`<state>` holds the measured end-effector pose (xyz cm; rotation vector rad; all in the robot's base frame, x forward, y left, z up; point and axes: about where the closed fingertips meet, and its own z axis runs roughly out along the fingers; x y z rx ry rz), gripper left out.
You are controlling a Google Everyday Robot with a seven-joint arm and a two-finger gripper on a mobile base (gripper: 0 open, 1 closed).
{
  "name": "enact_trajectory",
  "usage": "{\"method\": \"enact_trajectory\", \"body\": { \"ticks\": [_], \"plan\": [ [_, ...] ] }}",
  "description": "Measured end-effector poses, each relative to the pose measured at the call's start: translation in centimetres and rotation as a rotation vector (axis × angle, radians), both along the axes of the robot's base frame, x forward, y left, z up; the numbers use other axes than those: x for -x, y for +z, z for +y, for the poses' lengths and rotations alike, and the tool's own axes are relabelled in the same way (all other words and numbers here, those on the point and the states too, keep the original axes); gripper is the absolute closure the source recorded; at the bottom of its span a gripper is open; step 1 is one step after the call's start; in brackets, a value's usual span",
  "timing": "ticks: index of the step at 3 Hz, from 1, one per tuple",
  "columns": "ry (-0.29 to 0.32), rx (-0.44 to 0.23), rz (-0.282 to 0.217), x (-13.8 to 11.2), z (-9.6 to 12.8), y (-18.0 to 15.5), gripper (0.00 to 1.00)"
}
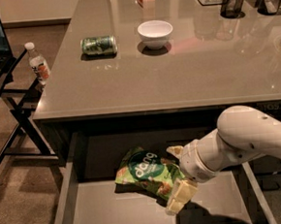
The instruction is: Pick green rice chip bag from top drawer and place on counter
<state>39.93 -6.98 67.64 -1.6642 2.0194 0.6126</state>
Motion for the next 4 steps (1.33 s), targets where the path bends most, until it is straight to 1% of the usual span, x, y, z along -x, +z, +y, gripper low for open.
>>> {"method": "enact_trajectory", "body": {
  "ticks": [1,2,3,4],
  "plan": [
    [0.001,0.000,0.000,0.0,0.0,0.0,0.00],
    [-0.022,0.023,-0.032,-0.7,1.3,-0.9,0.00],
    [-0.018,0.050,-0.053,-1.6,3.5,-2.8,0.00],
    [0.021,0.070,-0.051,-2.2,5.2,-4.5,0.00]
  ]
}}
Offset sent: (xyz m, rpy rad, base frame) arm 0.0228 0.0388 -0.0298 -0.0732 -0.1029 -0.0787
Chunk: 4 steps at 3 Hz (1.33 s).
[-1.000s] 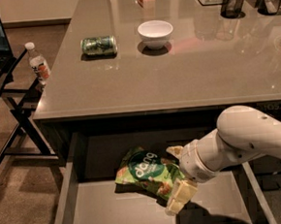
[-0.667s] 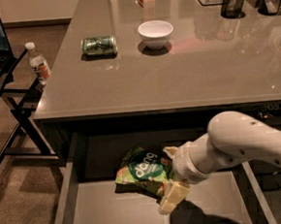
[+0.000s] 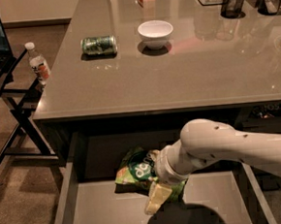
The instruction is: Pick green rice chip bag from top drawer and place on counter
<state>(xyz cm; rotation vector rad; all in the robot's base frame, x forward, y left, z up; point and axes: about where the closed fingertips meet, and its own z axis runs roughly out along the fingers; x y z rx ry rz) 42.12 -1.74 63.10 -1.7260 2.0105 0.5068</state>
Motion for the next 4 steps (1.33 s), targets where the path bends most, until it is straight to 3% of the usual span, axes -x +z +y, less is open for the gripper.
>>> {"method": "enact_trajectory", "body": {
  "ticks": [1,2,4],
  "plan": [
    [0.011,0.009,0.025,-0.88,-0.67,-1.57,0.00],
    [0.010,0.010,0.028,-0.94,-0.76,-1.74,0.17],
    [0.011,0.010,0.028,-0.94,-0.76,-1.74,0.64]
  ]
}}
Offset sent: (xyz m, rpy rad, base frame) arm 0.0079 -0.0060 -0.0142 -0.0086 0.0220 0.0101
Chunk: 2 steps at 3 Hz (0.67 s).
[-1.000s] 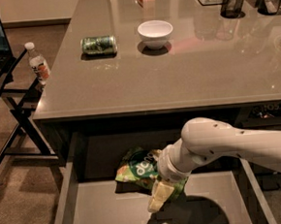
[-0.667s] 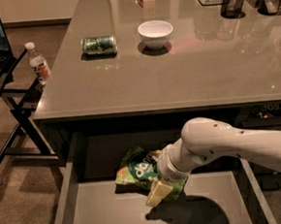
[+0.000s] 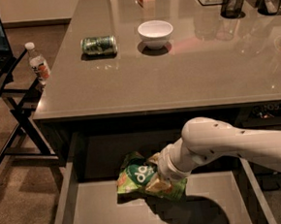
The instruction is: Pick green rice chip bag from top drawer and place on counter
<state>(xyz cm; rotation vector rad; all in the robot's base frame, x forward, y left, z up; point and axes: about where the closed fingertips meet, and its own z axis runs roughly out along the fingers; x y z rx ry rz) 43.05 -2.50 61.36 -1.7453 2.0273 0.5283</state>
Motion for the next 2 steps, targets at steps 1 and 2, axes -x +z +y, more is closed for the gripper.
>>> {"method": "enact_trajectory", "body": {
  "ticks": [1,2],
  "plan": [
    [0.000,0.000,0.000,0.00,0.00,0.02,0.87],
    [0.000,0.000,0.000,0.00,0.00,0.46,1.00]
  ]
}}
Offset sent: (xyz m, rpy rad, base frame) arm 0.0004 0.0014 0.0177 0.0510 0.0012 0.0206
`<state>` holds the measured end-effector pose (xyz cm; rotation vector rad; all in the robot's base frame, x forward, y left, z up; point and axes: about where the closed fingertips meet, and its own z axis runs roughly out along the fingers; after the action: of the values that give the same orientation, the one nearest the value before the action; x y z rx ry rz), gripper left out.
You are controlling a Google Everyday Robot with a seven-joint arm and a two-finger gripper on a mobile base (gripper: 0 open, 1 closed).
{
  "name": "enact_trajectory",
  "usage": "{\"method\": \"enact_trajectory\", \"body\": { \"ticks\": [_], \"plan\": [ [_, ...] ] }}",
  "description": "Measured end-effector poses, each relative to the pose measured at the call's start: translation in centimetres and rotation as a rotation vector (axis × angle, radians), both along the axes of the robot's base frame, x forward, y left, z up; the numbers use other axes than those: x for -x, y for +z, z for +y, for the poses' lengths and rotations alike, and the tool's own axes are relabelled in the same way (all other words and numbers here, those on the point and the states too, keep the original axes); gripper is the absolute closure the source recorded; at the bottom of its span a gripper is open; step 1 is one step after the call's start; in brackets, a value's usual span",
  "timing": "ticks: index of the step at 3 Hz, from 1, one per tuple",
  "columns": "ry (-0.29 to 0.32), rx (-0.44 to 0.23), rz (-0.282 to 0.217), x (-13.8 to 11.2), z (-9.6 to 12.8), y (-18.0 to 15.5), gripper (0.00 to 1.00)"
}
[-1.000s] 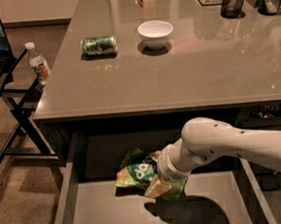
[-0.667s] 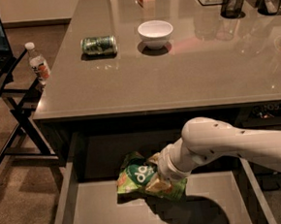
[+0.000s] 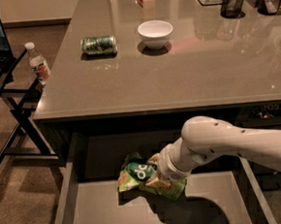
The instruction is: Pick green rice chip bag from top drawer and place on counter
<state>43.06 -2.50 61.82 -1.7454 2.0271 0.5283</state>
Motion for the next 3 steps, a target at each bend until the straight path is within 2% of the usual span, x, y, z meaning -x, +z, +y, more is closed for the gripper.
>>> {"method": "enact_trajectory", "body": {
  "ticks": [1,2,3],
  "plan": [
    [-0.009,-0.044,0.009,0.2,-0.4,2.3,1.00],
    [-0.047,-0.076,0.031,1.0,-2.0,4.9,1.00],
    [-0.062,-0.087,-0.006,1.8,-3.5,9.5,1.00]
  ]
}}
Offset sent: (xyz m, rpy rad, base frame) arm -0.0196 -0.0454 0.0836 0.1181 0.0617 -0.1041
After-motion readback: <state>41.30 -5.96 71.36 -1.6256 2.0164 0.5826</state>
